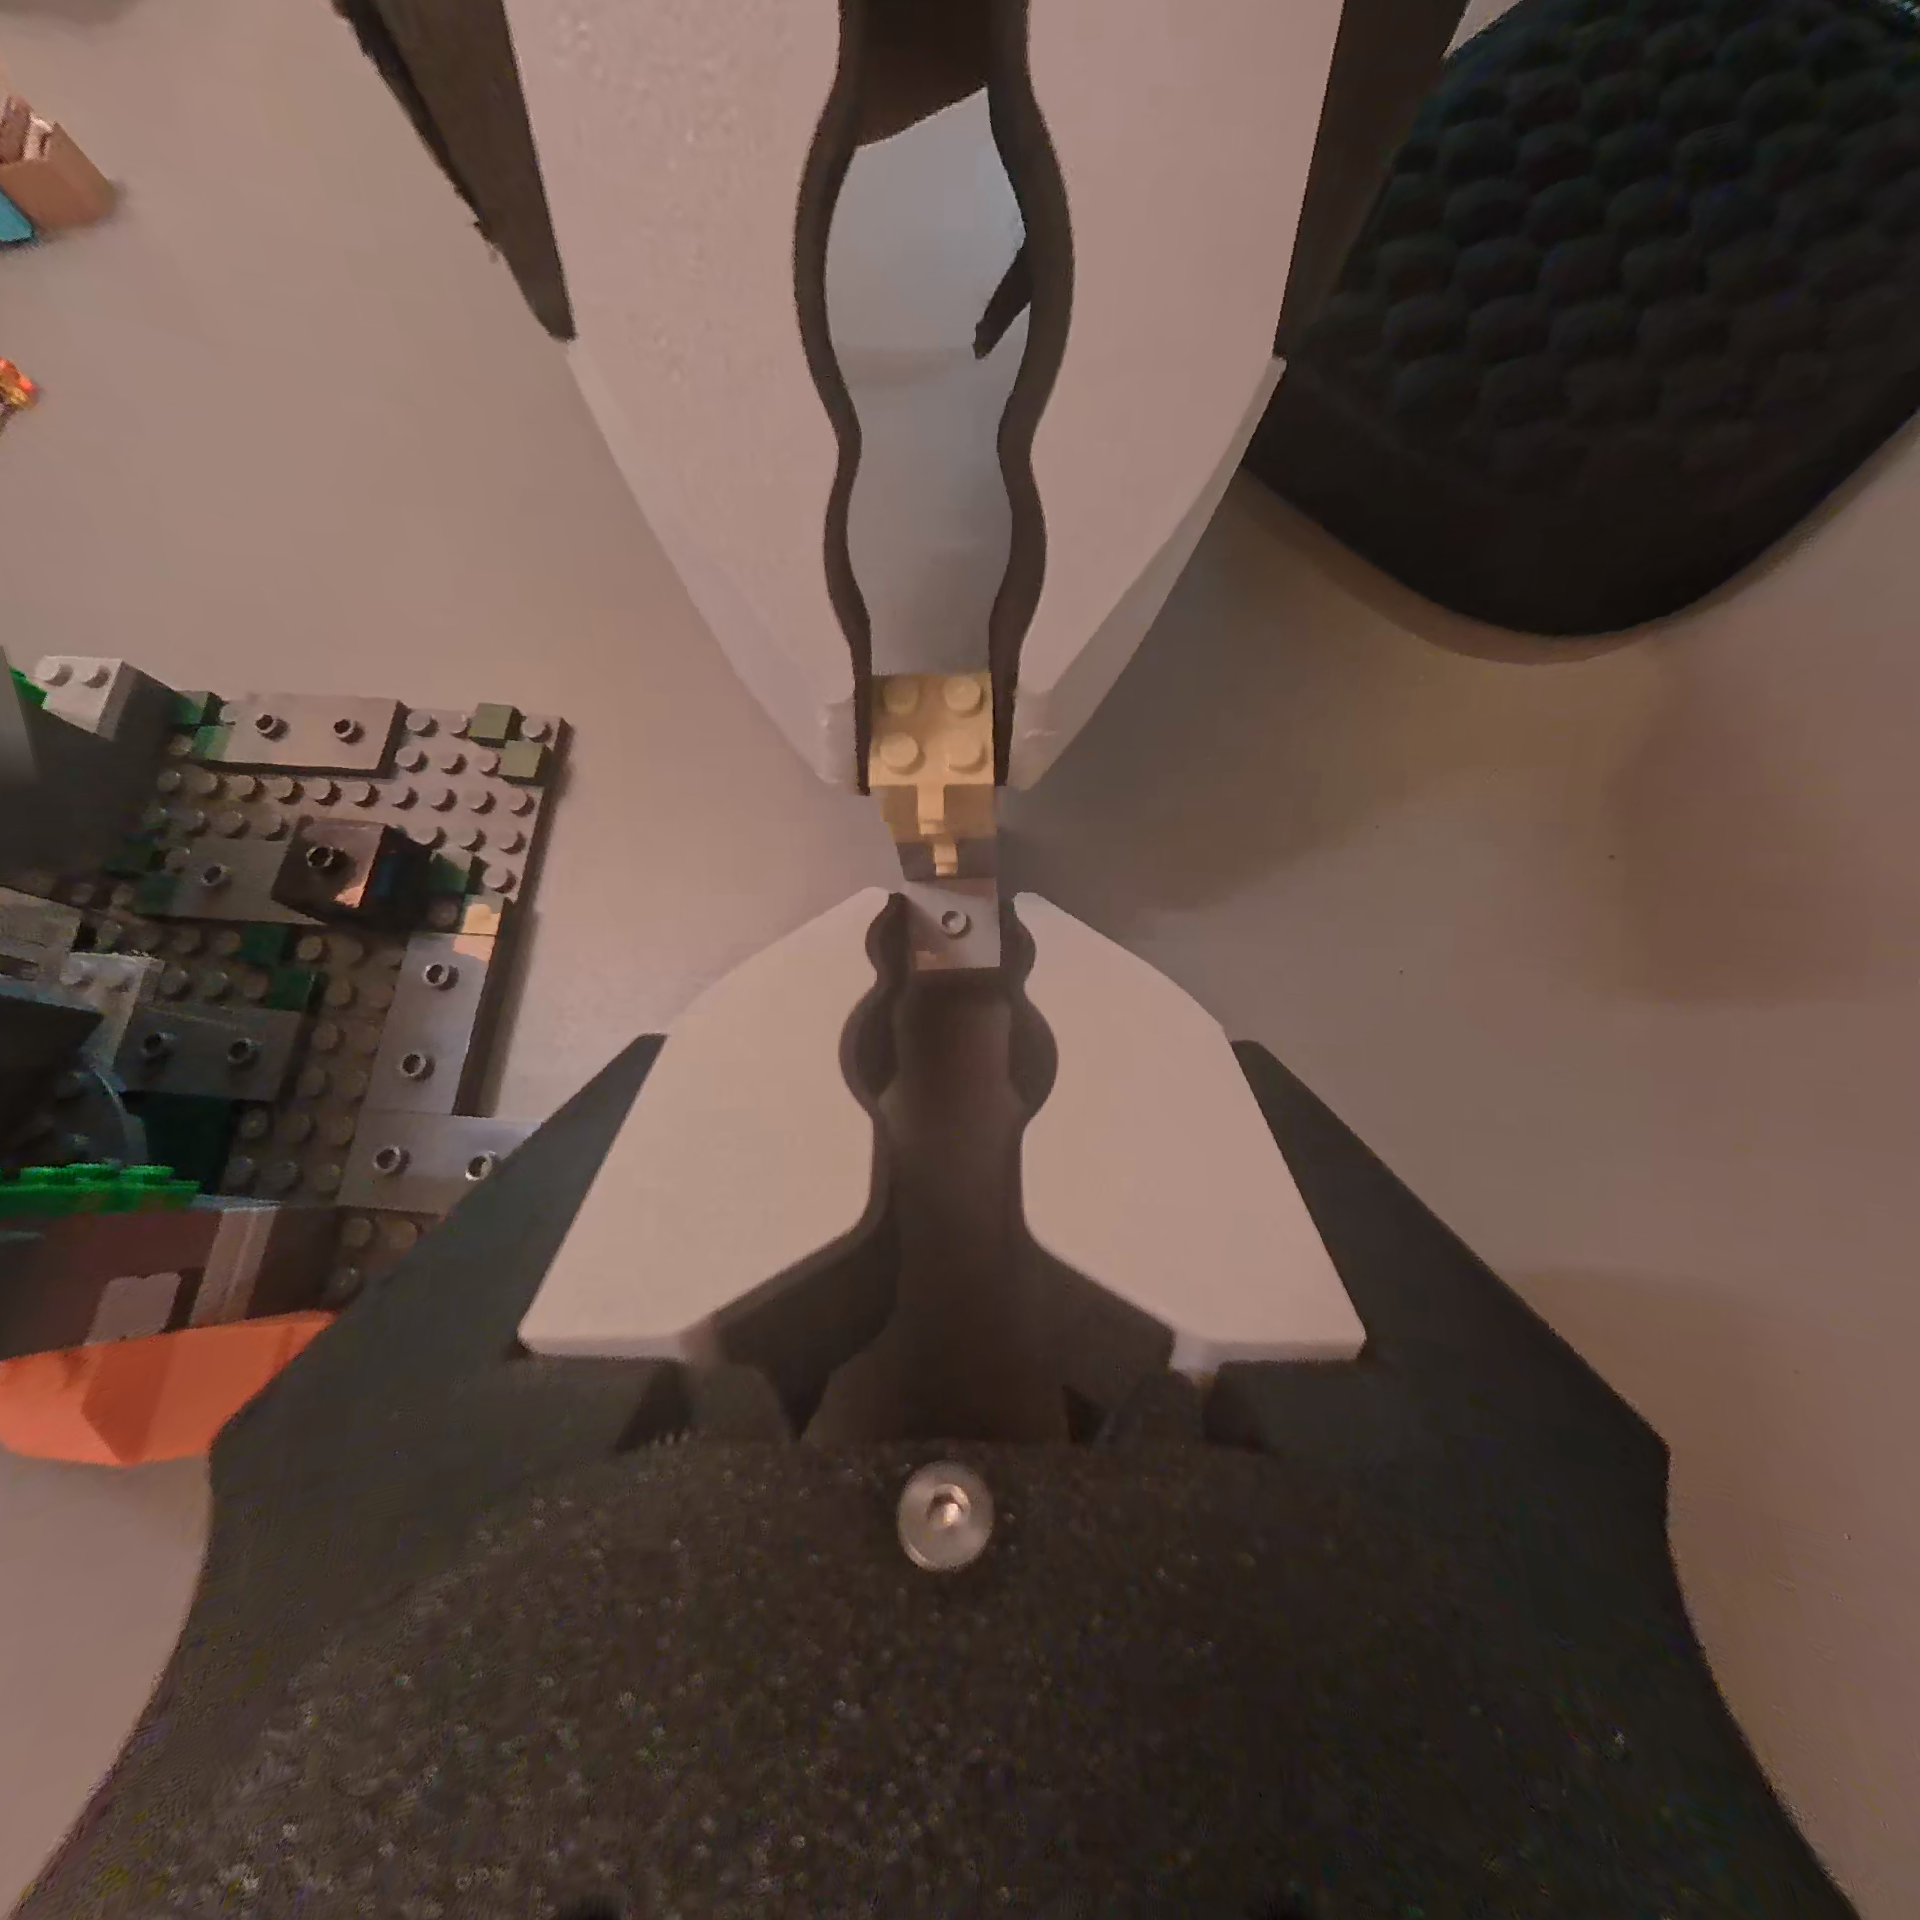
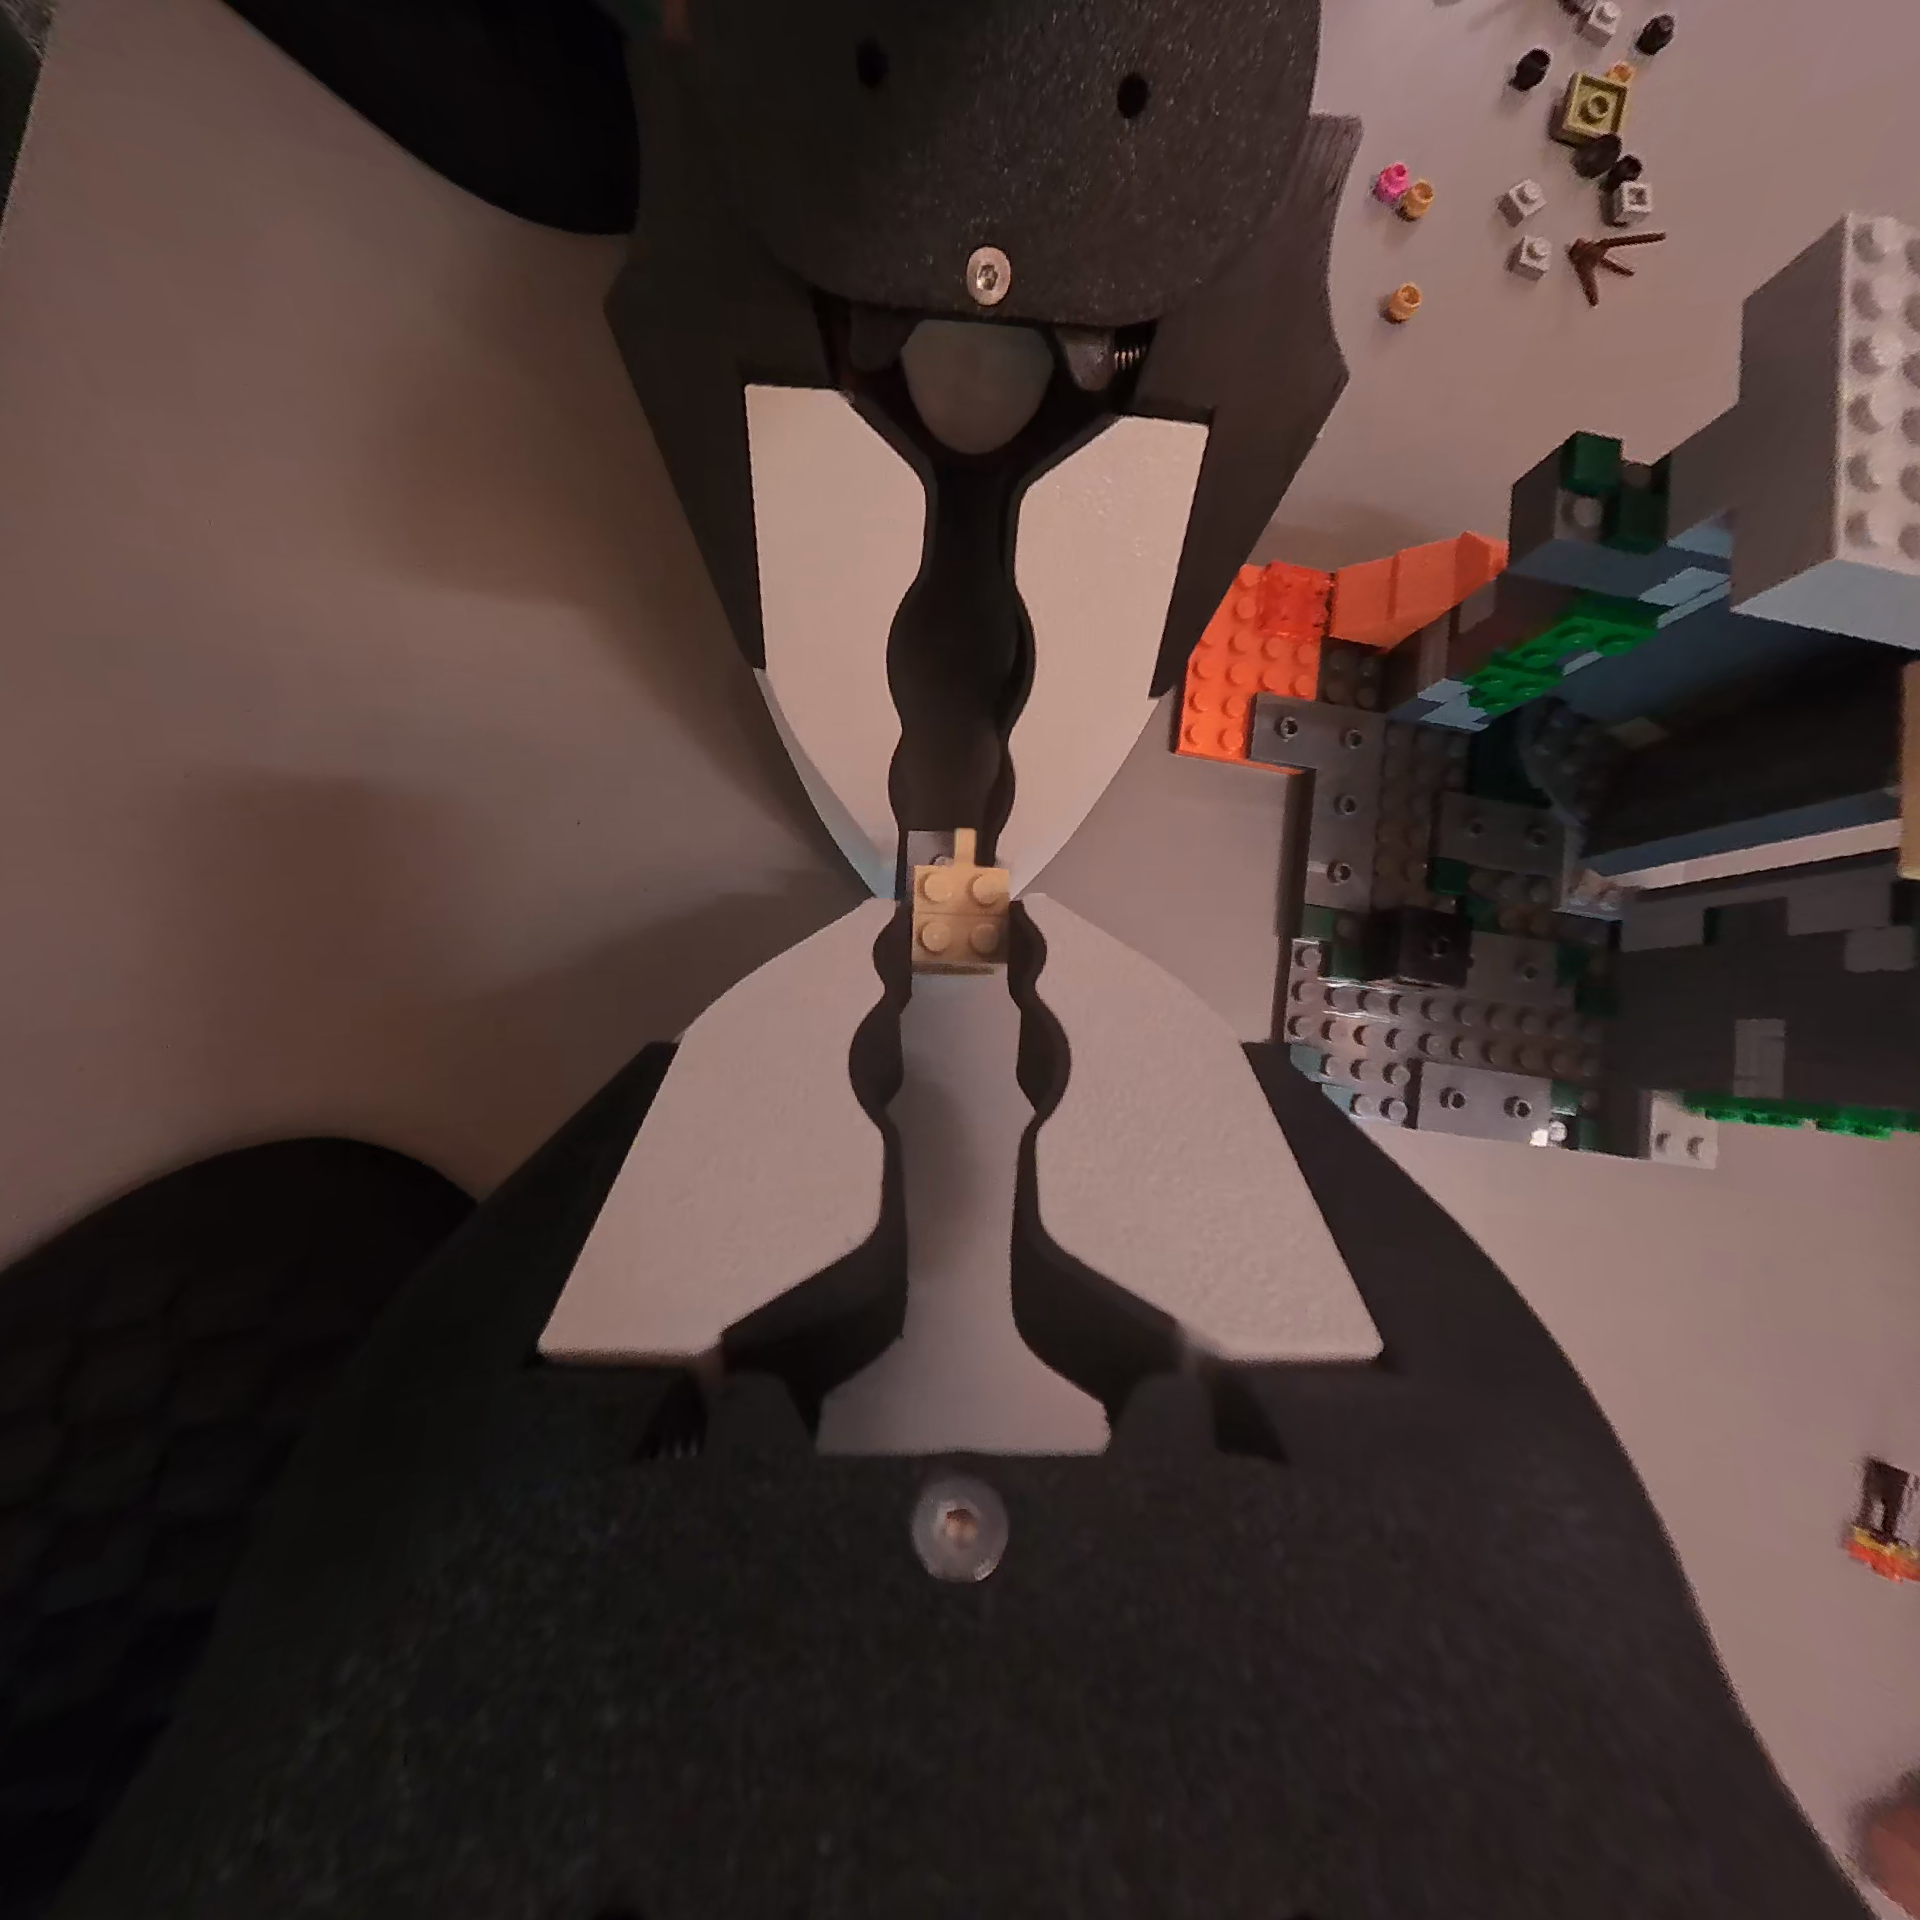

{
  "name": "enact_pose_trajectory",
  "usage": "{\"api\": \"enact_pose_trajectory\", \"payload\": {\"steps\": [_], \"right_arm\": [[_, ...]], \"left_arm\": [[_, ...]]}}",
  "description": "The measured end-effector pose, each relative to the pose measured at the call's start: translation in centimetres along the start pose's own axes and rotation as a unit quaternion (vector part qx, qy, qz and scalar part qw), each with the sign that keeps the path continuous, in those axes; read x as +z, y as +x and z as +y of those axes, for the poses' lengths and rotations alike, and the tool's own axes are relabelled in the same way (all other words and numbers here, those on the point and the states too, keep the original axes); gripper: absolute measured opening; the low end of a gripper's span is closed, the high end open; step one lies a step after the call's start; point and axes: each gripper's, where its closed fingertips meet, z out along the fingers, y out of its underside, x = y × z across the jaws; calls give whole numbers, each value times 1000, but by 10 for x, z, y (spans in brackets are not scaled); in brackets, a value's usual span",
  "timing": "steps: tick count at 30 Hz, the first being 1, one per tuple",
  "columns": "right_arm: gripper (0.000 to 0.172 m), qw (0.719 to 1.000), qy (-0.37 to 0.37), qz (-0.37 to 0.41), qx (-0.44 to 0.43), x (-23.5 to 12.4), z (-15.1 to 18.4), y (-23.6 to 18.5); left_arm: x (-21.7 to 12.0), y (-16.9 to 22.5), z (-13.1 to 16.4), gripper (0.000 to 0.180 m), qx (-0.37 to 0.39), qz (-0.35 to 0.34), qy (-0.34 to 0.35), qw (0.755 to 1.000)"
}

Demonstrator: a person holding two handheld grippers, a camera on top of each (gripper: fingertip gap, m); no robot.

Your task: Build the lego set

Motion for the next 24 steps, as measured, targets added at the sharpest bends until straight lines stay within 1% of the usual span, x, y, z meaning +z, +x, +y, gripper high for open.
{"api": "enact_pose_trajectory", "payload": {"steps": [24], "right_arm": [[17,1000,-16,-15,-5,1,2,-3]], "left_arm": [[0,1,0,16,5,4,2,1000]]}}
